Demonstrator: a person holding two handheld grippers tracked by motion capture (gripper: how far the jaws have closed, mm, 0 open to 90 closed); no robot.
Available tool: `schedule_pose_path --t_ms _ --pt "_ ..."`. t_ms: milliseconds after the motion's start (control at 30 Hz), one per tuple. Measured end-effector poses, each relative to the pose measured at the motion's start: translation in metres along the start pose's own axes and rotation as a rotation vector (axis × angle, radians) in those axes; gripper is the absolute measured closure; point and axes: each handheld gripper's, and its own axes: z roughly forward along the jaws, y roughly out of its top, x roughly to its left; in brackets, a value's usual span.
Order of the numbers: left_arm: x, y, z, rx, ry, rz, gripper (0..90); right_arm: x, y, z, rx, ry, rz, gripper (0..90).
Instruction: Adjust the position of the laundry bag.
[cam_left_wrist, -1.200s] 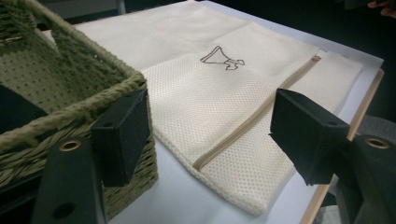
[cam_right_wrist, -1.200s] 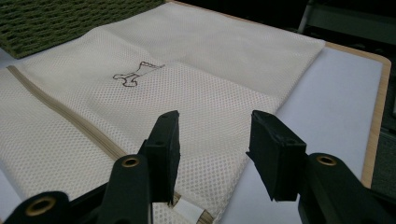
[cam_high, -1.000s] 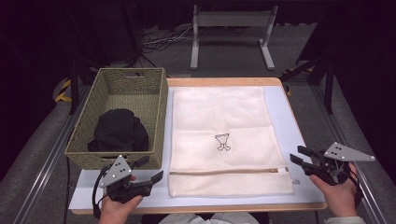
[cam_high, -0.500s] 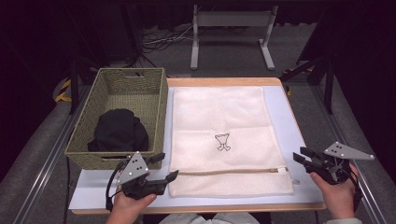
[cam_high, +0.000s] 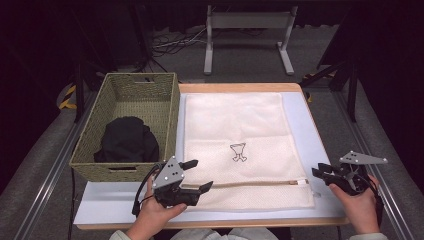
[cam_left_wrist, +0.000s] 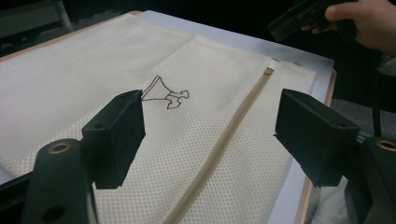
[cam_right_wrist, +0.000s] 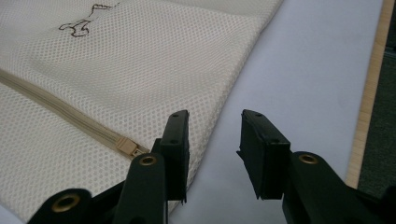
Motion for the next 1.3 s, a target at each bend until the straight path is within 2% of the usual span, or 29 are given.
schedule_pose_path --t_ms 167,200,300,467,600,667,800,933,1133,1233,1300 --pt "0.002 0.004 0.005 -0.002 -0.009 -0.012 24.3 0.002 0.002 0.007 0.005 0.003 -0.012 59.5" --pt "0.001 0.004 0.007 0.005 -0.015 -0.014 24.3 0.002 0.002 0.013 0.023 -0.003 0.007 55.5" --pt "0.001 0.005 0.013 0.015 -0.029 -0.012 23.7 0.002 0.003 0.021 0.039 -0.004 0.024 53.3" --pt "0.002 0.007 0.018 0.016 -0.023 -0.011 21.8 0.002 0.006 0.033 0.067 0.001 0.011 54.2" --pt "0.001 0.009 0.024 0.028 0.000 0.007 22.7 0.001 0.007 0.039 0.082 0.000 0.008 55.3" --pt "-0.001 0.010 0.028 0.034 -0.009 0.004 23.0 0.002 0.007 0.043 0.098 0.013 0.006 55.7" --pt "-0.002 0.012 0.033 0.036 -0.016 0.002 23.1 0.002 0.007 0.043 0.106 0.027 0.015 55.8" --pt "-0.003 0.014 0.038 0.036 -0.021 0.012 22.6 0.003 0.004 0.042 0.128 0.044 0.044 54.8" --pt "-0.004 0.013 0.040 0.052 -0.018 0.018 22.7 0.004 0.004 0.046 0.155 0.027 0.031 59.2" --pt "-0.004 0.013 0.040 0.055 -0.015 0.021 22.8 0.007 0.004 0.047 0.164 0.014 0.013 62.0" --pt "-0.004 0.012 0.041 0.059 -0.012 0.024 22.9 0.011 0.006 0.048 0.179 0.002 -0.017 67.5"
